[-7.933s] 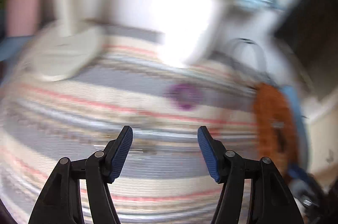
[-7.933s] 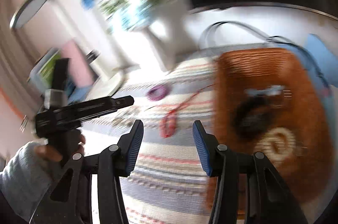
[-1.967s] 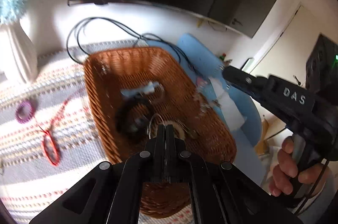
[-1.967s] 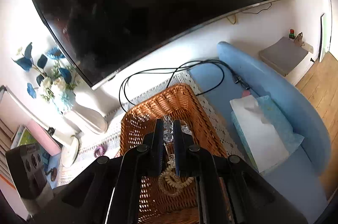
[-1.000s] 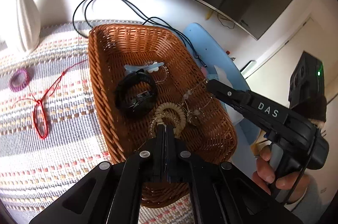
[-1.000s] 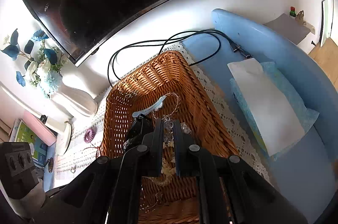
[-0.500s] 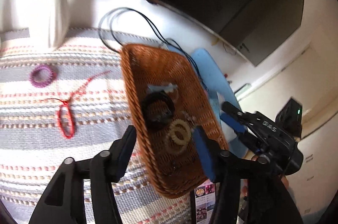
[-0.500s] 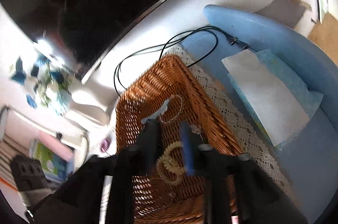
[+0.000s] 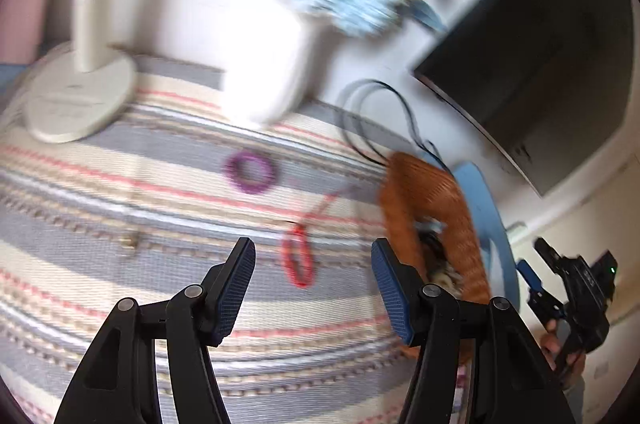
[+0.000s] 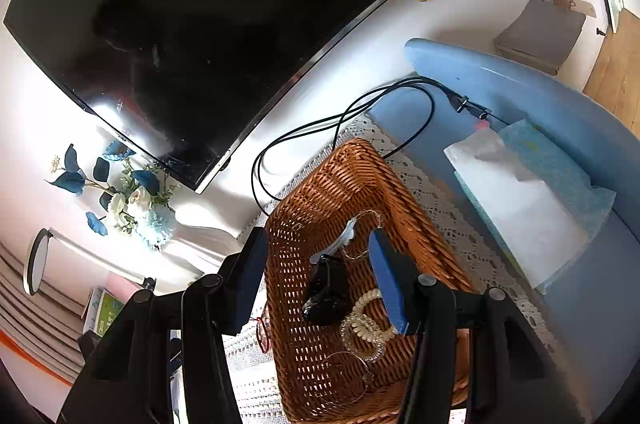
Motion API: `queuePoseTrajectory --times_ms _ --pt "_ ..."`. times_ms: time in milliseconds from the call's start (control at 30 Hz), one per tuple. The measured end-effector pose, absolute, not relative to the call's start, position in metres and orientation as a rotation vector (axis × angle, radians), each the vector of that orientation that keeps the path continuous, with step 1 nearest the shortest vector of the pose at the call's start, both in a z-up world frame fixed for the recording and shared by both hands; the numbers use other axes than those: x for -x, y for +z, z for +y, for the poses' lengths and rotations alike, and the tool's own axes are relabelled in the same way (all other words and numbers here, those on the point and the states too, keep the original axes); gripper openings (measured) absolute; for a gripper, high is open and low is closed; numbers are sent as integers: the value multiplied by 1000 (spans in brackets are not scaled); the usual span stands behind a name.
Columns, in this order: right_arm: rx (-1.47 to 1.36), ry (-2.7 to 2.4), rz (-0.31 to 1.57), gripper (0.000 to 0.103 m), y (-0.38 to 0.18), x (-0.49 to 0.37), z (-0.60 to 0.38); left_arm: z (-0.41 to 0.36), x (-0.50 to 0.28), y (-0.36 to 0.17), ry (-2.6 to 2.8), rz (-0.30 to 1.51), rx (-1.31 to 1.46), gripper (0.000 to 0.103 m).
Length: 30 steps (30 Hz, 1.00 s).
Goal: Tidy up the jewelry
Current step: 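Grasp the small gold charm with the left tool while the right tool grasps the purple hair tie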
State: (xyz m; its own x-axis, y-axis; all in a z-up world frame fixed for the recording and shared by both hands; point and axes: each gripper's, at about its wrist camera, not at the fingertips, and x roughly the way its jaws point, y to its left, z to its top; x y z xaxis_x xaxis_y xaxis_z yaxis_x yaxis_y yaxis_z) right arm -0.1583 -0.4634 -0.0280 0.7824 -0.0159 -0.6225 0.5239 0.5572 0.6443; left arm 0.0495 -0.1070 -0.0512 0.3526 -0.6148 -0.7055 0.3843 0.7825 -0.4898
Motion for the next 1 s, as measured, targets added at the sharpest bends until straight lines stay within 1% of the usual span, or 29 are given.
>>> queuePoseTrajectory --times_ms 300,467,600,767,833,1000 --pt "-885 -315 614 56 -18 137 -450 -40 -73 -64 -497 1010 302 62" --pt "-800 -218 617 56 -1 116 -421 -26 -77 -66 -419 957 286 62" --pt "-737 -73 656 56 6 85 -377 -39 -81 -83 -416 986 210 62" --pt "-672 86 760 56 -11 42 -313 -60 -82 -115 -416 1021 98 62" --pt "-638 117 804 56 -20 25 -295 -66 -82 -126 -361 1000 39 62" --pt "-537 94 914 56 -56 -27 -263 -71 -80 -144 -313 959 -6 61"
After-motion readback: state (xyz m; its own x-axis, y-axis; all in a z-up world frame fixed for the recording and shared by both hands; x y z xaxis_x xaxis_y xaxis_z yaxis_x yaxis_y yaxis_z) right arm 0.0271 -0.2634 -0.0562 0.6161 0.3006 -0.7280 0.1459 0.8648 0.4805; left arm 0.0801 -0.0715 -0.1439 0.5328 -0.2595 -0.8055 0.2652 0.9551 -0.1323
